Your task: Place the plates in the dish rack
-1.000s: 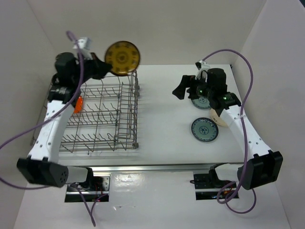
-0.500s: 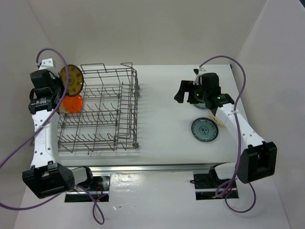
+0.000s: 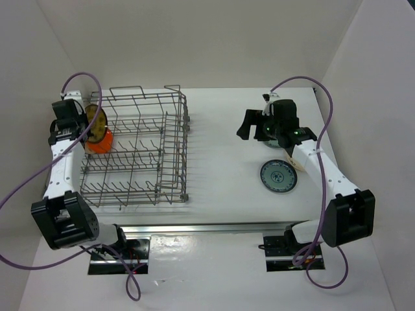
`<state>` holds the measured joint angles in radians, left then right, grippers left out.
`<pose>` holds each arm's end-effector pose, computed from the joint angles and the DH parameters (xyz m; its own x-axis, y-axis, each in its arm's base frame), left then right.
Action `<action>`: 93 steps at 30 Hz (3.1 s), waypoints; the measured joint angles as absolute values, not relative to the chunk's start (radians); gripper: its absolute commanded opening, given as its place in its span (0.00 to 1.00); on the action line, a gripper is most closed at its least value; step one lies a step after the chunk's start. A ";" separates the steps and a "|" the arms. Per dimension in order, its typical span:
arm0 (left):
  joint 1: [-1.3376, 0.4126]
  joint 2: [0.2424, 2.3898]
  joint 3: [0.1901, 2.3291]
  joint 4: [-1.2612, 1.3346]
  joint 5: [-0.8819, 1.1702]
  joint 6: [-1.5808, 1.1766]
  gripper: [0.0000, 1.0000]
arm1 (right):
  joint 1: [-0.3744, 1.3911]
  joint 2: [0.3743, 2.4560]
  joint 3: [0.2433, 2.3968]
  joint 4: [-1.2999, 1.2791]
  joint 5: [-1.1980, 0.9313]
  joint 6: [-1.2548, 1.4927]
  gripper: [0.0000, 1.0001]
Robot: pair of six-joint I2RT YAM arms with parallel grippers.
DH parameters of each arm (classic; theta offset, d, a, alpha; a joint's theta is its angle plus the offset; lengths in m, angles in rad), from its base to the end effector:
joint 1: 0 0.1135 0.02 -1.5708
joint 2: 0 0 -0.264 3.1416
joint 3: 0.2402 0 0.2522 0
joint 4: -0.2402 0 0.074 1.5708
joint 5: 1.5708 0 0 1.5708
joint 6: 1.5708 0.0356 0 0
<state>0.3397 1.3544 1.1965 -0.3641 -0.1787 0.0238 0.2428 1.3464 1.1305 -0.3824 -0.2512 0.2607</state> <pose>0.2894 0.1090 0.3377 -0.4812 -0.1452 -0.8645 -0.4618 0.8802 0.1092 0.2920 0.0814 0.3159 -0.6397 0.0988 -0.7623 -0.2767 0.8956 0.3483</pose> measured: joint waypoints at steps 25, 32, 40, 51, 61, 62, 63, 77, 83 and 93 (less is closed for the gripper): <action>0.346 1.584 1.316 -0.471 -0.125 -0.070 0.00 | 0.242 1.385 1.119 -0.381 -0.076 0.337 1.00; 0.292 1.604 1.328 -0.515 -0.178 -0.047 0.00 | 0.205 1.436 1.118 -0.381 -0.044 0.363 1.00; 0.219 1.667 1.350 -0.545 -0.262 -0.029 0.00 | 0.161 1.476 1.118 -0.382 -0.041 0.382 1.00; 0.184 1.685 1.436 -0.643 -0.245 -0.028 0.73 | 0.096 1.497 1.118 -0.382 -0.016 0.385 1.00; 0.113 1.581 1.514 -0.687 -0.231 -0.044 0.82 | -0.043 1.555 1.099 -0.361 -0.005 0.376 1.00; 0.105 1.552 1.525 -0.687 -0.202 -0.056 0.82 | -0.058 1.562 1.099 -0.350 -0.007 0.369 1.00; 0.098 1.526 1.532 -0.682 -0.162 -0.061 0.83 | -0.070 1.574 1.099 -0.339 -0.010 0.365 1.00; -0.050 1.296 1.467 -0.472 0.529 -0.171 0.89 | -0.205 1.826 1.241 -0.292 -0.143 0.240 0.99; -0.094 1.339 1.425 -0.482 0.579 -0.181 0.89 | -0.226 1.857 1.320 -0.272 -0.169 0.200 0.98; -0.135 1.358 1.421 -0.483 0.596 -0.187 0.89 | -0.251 2.055 1.416 -0.255 -0.245 0.167 0.86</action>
<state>-0.1352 1.3579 1.4212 -0.4828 0.5961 -0.1867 -0.2508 2.0548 1.4162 -0.2554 -0.2455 0.1665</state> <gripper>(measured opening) 0.887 0.859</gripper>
